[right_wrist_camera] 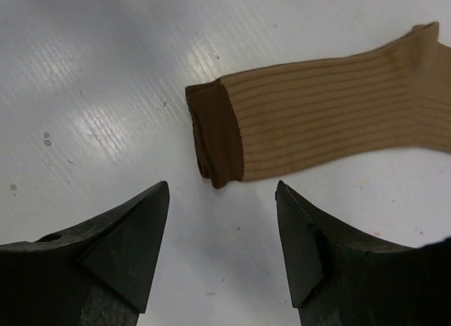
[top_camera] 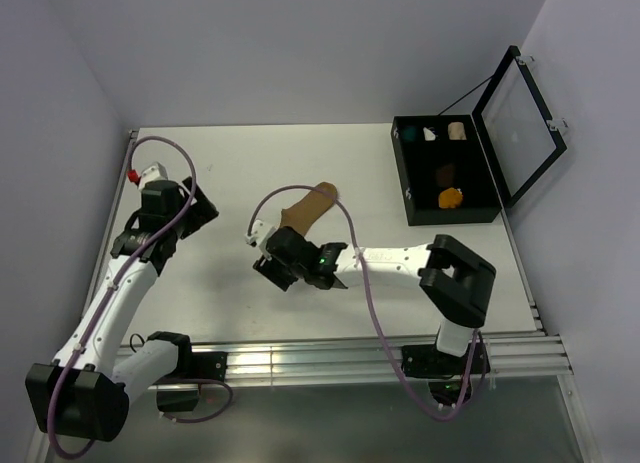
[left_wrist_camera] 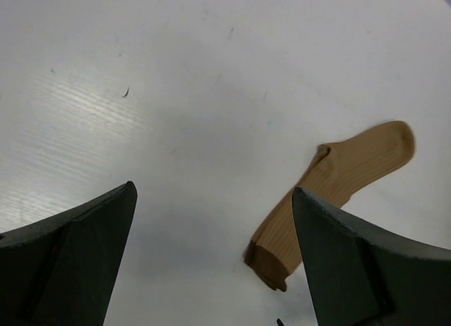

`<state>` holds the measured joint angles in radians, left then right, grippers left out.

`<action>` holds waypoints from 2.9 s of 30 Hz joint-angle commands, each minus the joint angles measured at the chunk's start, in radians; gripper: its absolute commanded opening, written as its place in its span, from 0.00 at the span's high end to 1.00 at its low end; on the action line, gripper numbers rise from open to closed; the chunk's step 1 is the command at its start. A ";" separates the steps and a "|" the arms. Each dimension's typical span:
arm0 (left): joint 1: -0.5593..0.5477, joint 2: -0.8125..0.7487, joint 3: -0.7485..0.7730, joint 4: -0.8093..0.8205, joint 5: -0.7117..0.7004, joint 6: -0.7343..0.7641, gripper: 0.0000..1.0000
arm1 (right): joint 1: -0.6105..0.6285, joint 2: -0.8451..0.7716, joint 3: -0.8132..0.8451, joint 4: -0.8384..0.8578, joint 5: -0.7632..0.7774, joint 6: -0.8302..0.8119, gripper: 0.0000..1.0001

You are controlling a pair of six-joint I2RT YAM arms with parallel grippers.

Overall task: Roll the socks
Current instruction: Roll the sock at the center of the board.

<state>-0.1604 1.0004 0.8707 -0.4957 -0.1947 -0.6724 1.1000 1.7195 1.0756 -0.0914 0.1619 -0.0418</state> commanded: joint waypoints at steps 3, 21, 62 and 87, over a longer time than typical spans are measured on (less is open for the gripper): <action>0.004 -0.002 -0.024 0.005 -0.037 0.060 0.03 | 0.047 0.092 0.095 0.030 0.091 -0.063 0.35; 0.025 0.044 -0.012 0.006 0.052 0.066 0.03 | 0.061 0.189 0.092 0.059 0.126 -0.086 0.46; 0.053 0.034 -0.065 0.052 0.215 0.028 0.08 | -0.219 0.239 0.320 -0.146 -0.507 0.212 1.00; -0.171 0.204 -0.272 0.299 0.239 -0.271 0.20 | -0.456 0.489 0.365 -0.037 -0.992 0.448 1.00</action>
<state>-0.3141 1.1835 0.6041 -0.2752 0.0559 -0.8982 0.6434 2.1983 1.4094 -0.1448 -0.8169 0.4007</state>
